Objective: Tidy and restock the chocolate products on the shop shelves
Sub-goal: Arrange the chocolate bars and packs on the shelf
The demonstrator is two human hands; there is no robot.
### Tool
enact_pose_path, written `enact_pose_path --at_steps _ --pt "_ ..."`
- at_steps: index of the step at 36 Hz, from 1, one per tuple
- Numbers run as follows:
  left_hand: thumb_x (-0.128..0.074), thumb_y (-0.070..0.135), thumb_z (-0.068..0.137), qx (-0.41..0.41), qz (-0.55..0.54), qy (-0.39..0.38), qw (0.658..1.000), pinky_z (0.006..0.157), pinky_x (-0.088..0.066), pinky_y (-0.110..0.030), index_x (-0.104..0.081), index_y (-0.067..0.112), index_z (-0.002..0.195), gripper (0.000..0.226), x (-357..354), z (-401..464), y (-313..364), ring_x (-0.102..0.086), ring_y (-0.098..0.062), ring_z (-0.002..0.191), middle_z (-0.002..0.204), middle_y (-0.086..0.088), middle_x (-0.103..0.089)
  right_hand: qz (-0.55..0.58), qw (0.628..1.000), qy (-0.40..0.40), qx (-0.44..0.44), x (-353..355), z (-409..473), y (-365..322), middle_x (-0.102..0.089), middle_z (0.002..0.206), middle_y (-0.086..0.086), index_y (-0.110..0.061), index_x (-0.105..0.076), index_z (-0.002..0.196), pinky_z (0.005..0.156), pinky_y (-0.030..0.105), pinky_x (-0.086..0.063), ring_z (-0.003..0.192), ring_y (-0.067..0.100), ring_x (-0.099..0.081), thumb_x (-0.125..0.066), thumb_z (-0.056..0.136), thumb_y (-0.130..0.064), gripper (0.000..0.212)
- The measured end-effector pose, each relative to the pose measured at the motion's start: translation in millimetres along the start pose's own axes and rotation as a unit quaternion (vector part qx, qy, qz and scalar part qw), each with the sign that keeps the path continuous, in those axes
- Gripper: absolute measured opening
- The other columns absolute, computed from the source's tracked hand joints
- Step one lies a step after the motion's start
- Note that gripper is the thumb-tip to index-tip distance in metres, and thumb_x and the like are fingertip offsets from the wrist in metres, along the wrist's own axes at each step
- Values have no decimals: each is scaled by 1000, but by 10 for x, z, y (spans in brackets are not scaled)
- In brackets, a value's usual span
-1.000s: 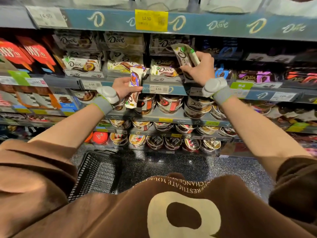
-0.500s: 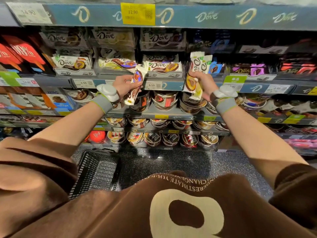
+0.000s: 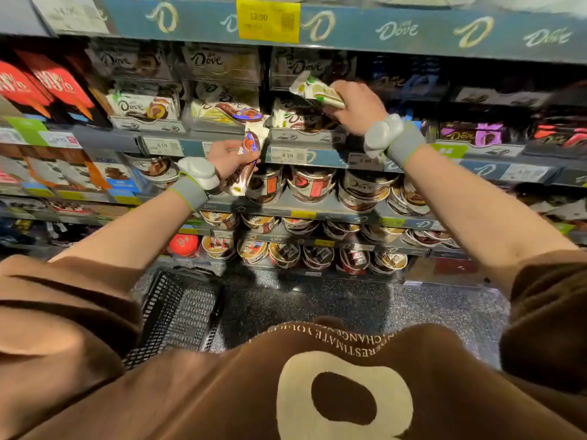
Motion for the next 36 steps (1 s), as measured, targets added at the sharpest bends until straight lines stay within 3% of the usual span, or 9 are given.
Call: enact_pose_path --at_steps 6,11,13,16,19,21,25,31,36 --pt "-77 20 78 -4 -20 4 1000 81 -50 -30 -65 6 112 38 113 55 -84 -65 -20 85 104 -11 -68 -186 976 -82 78 -247 219 -316 -61 110 21 -3 -49 113 72 44 -46 100 40 -58 -47 86 2 28" --pt "-79 21 75 8 -34 0 999 90 -53 -37 -66 6 111 41 213 115 -182 -68 -26 92 102 -12 -70 -244 960 -102 90 -458 253 -430 -60 112 22 2 -47 114 82 42 -38 104 39 -57 -45 86 6 28" --pt "-78 17 77 4 -41 -1 999 82 -55 -30 -65 7 108 35 216 128 -167 -67 -20 82 94 -8 -70 -243 959 -119 81 -516 267 -411 -58 113 22 1 -45 112 85 42 -38 103 39 -57 -46 87 4 26" --pt "-74 13 81 -2 -46 1 999 64 -50 -17 -62 11 106 28 213 125 -124 -62 -9 70 83 1 -65 -227 963 -134 57 -539 280 -353 -56 113 23 2 -44 112 76 42 -38 101 40 -57 -48 87 3 26" --pt "-75 15 80 -6 -43 1 999 52 -45 -13 -62 10 107 30 240 157 -134 -62 -13 70 89 -7 -68 -220 964 -145 46 -535 293 -336 -55 115 25 3 -42 116 74 40 -35 102 41 -55 -43 90 2 26" --pt "-75 15 80 -3 -47 6 999 56 -48 -16 -60 12 105 29 259 186 -155 -65 -21 79 95 -12 -68 -205 965 -160 40 -545 314 -311 -55 115 26 4 -41 117 74 38 -34 102 41 -55 -42 92 0 26" --pt "-78 14 77 1 -56 9 998 94 -51 -38 -59 13 103 32 277 224 -184 -65 -28 102 110 -16 -66 -179 969 -170 17 -555 349 -259 -55 115 27 4 -41 118 74 39 -41 101 41 -56 -45 93 -5 26" --pt "-81 22 74 16 -56 19 998 91 -51 -33 -60 3 120 54 302 289 -224 -64 -24 104 116 -11 -65 -179 971 -158 28 -607 368 -214 -54 117 27 3 -41 122 86 44 -43 104 41 -55 -49 93 -10 33" --pt "-84 28 68 18 -46 19 999 94 -52 -38 -62 6 119 60 358 371 -268 -65 -25 103 113 -11 -67 -201 967 -149 41 -626 363 -232 -55 114 26 5 -41 121 83 45 -43 102 41 -56 -54 92 -13 37"
Point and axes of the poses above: each hand's wrist, its own z-axis towards the middle knuckle, its own x-axis out of the back of the hand, y = z × x, the point moved 7 cm from there along z, towards the middle knuckle
